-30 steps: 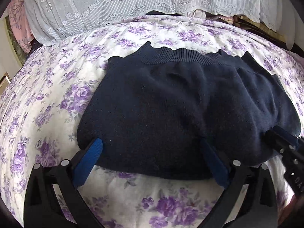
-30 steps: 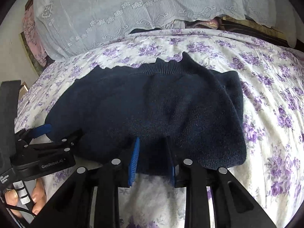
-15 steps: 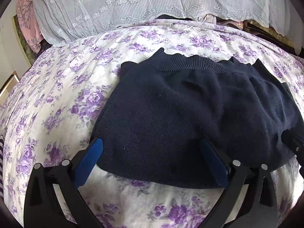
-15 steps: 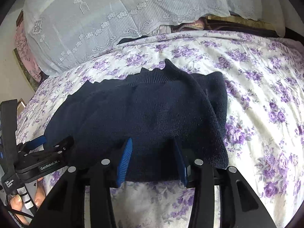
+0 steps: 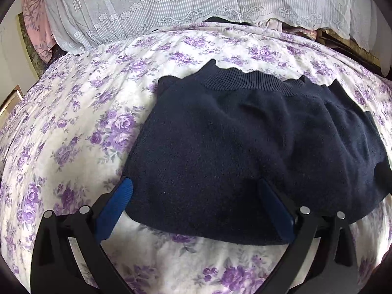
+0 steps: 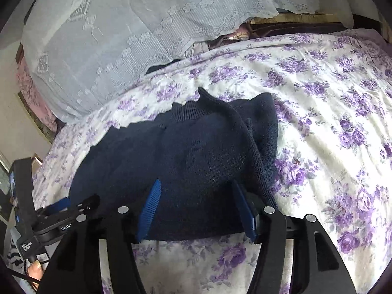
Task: Fold small clothes
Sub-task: 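Grasp the folded cardigan edge with the right gripper, then lift the cardigan bundle with the right gripper and fold it over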
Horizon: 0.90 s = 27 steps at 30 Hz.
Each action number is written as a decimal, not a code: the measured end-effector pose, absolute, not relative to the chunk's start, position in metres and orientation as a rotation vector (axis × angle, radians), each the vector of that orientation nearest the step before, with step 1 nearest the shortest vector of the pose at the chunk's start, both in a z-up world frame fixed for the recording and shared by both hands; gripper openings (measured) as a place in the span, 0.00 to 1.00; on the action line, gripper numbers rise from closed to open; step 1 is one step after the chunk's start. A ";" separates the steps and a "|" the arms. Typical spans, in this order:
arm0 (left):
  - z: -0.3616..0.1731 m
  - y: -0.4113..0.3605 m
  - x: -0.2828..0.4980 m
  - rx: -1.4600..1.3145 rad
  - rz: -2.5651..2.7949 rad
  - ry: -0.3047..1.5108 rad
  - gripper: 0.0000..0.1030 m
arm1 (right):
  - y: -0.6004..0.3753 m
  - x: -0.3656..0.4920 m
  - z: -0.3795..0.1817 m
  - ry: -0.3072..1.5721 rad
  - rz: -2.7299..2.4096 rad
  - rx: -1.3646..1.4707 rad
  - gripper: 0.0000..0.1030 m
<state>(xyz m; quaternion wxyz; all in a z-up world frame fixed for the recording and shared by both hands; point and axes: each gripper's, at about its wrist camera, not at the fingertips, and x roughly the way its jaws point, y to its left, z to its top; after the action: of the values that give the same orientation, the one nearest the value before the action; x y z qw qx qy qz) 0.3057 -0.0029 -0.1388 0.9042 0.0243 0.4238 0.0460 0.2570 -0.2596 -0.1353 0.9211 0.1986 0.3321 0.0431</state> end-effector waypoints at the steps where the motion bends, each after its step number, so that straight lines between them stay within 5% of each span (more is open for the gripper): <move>1: -0.135 -0.001 0.303 0.036 0.089 0.860 0.96 | -0.266 0.252 -0.132 0.650 0.075 0.438 0.58; 10: -0.108 0.000 0.299 -0.173 -0.102 0.868 0.96 | -0.319 0.243 -0.144 0.644 0.055 0.724 0.59; 27: -0.136 -0.043 0.348 -0.037 -0.017 0.903 0.96 | -0.344 0.323 -0.170 0.785 0.127 0.921 0.57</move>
<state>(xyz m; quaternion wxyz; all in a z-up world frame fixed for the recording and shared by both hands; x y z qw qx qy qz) 0.3482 -0.0432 -0.1359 0.8996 -0.0177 0.4362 -0.0080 0.3225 -0.3440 -0.1695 0.8207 0.4325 0.3687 0.0595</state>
